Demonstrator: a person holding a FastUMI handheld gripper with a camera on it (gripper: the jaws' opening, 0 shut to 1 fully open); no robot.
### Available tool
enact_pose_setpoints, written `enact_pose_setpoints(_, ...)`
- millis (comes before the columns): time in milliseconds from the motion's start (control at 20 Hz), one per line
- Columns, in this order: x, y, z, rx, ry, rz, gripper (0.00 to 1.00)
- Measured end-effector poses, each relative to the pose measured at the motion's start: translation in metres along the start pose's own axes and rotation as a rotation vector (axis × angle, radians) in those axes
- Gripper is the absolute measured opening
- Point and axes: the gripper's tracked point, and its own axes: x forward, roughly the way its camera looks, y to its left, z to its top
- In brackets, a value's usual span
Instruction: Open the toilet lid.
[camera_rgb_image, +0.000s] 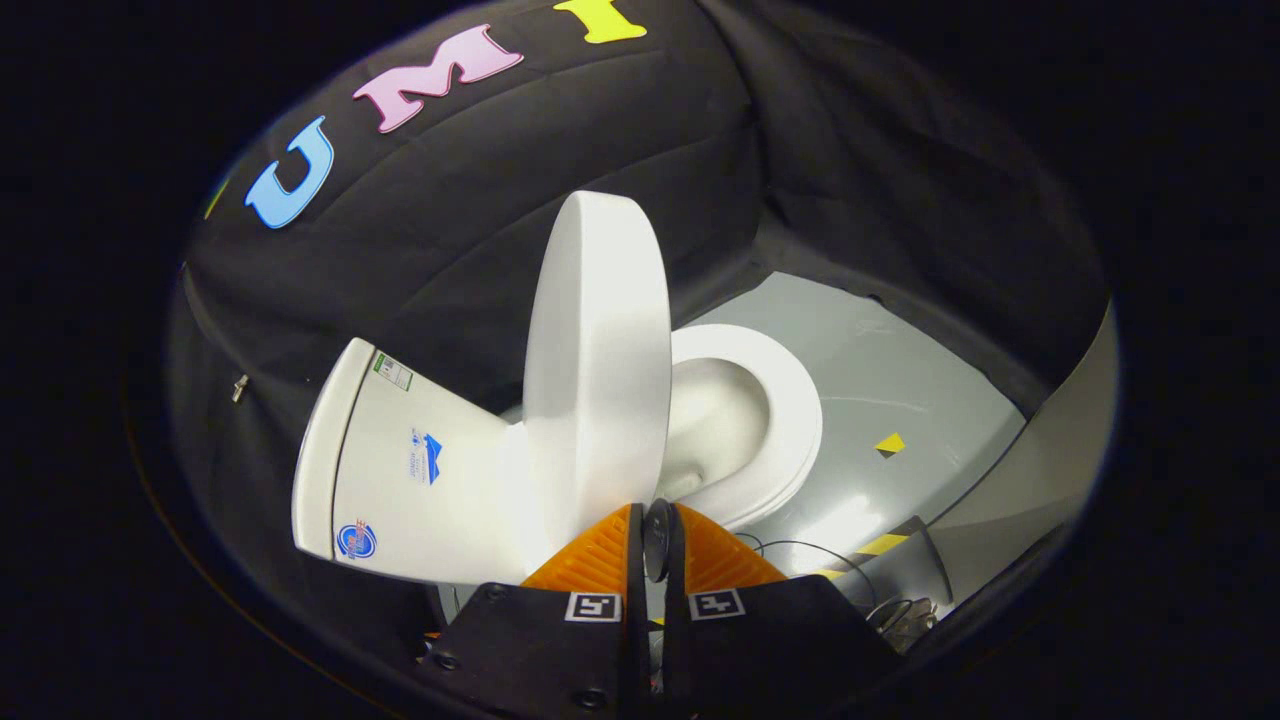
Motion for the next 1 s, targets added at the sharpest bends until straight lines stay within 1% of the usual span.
enact_pose_setpoints(250,-0.017,0.043,-0.001,-0.094,-0.062,-0.058,0.10)
enact_pose_setpoints(450,-0.028,0.081,-0.005,-0.192,-0.131,-0.107,0.10)
enact_pose_setpoints(600,-0.036,0.112,-0.012,-0.248,-0.156,-0.105,0.10)
enact_pose_setpoints(800,-0.042,0.148,-0.022,-0.300,-0.188,-0.124,0.09)
enact_pose_setpoints(1000,-0.045,0.190,-0.040,-0.371,-0.210,-0.091,0.09)
